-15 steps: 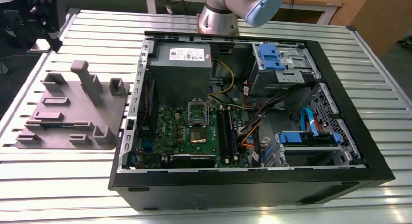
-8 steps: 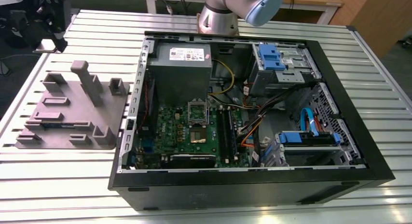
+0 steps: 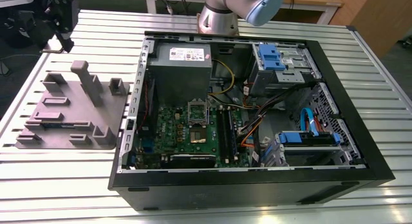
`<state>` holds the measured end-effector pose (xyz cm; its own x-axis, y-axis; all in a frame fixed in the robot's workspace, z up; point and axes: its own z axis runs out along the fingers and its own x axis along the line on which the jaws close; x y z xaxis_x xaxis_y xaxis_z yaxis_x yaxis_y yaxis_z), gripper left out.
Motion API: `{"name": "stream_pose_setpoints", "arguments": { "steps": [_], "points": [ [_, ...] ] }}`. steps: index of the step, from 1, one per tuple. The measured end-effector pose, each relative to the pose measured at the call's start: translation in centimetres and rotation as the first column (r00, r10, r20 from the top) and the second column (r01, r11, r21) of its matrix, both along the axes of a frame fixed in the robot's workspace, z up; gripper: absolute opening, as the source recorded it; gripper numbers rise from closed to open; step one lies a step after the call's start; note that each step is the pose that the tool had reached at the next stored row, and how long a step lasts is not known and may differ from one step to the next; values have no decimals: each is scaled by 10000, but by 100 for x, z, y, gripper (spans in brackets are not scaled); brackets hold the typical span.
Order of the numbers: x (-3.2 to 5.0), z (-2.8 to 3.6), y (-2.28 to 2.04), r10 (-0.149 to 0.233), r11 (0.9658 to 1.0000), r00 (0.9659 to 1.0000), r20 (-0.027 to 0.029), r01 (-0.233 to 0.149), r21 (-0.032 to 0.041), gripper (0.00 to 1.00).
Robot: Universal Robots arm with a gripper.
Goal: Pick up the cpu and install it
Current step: 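Pick up the cpu and move it towards the insertion slot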
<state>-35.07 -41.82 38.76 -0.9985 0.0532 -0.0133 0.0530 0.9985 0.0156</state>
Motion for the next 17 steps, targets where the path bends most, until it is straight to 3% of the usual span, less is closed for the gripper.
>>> {"name": "stream_pose_setpoints", "arguments": {
  "steps": [17],
  "points": [
    [163,1,0,0,10000,10000,-1,0,-1,47]
  ]
}}
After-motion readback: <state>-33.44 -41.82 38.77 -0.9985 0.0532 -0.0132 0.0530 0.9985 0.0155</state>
